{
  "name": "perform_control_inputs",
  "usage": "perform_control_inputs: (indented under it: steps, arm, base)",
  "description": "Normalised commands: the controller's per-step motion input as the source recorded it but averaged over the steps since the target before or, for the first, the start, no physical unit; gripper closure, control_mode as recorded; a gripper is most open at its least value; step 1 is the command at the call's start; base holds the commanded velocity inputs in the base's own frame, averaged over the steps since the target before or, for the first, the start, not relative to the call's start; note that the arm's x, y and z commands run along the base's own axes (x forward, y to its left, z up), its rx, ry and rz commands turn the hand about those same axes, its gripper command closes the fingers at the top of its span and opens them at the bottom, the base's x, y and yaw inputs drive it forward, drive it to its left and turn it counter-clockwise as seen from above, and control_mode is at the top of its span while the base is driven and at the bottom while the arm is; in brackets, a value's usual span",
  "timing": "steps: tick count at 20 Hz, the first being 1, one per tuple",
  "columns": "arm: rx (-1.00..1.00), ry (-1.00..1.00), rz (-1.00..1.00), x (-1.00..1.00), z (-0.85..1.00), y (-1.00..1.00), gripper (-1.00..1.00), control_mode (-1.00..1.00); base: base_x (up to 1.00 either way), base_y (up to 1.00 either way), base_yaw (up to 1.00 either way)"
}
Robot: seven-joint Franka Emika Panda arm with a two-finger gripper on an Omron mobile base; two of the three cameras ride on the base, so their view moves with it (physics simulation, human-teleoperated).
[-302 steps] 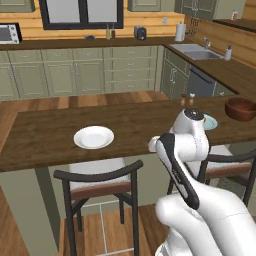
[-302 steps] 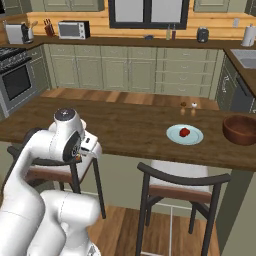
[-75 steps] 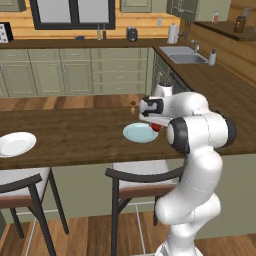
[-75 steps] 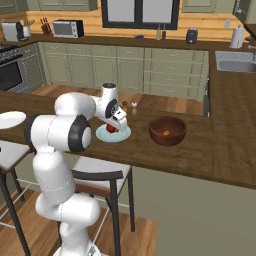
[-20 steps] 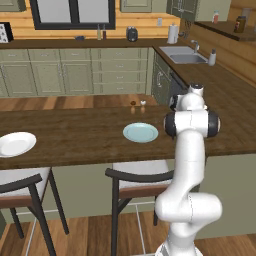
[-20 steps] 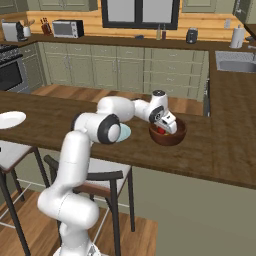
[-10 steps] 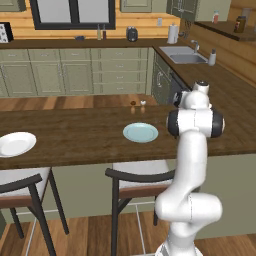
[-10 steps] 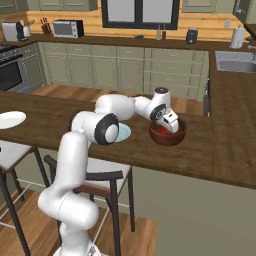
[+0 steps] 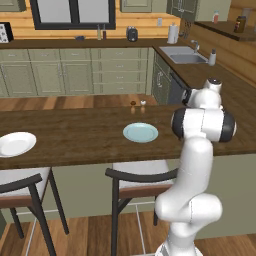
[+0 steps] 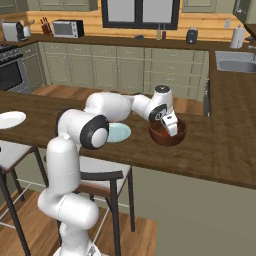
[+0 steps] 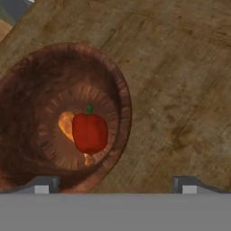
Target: Pick the chicken drumstick and bell pepper from their plates and place them in the bowl. Then put the bowl in the fridge.
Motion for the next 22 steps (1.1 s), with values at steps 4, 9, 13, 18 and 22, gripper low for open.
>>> perform_control_inputs:
  steps: [4,9,13,18,22]
  arm:
    - [0.29,0.00,-0.17,-0.29,-0.01,-0.38,-1.00,-1.00]
    - [0.06,0.00,-0.01,0.06,-0.07,-0.24,-1.00,-1.00]
    - [0.11,0.01,0.03,0.26,-0.51,-0.16,-1.00,-1.00]
    - [0.12,0.00,0.02,0.39,-0.41,-0.16,-1.00,-1.00]
    - [0.09,0.03,0.01,0.50,-0.29,-0.02,-1.00,-1.00]
  base:
    - [0.00,0.00,0.00]
    - [0.00,0.00,0.00]
    - [0.00,0.00,0.00]
    - [0.00,0.00,0.00]
    - [0.00,0.00,0.00]
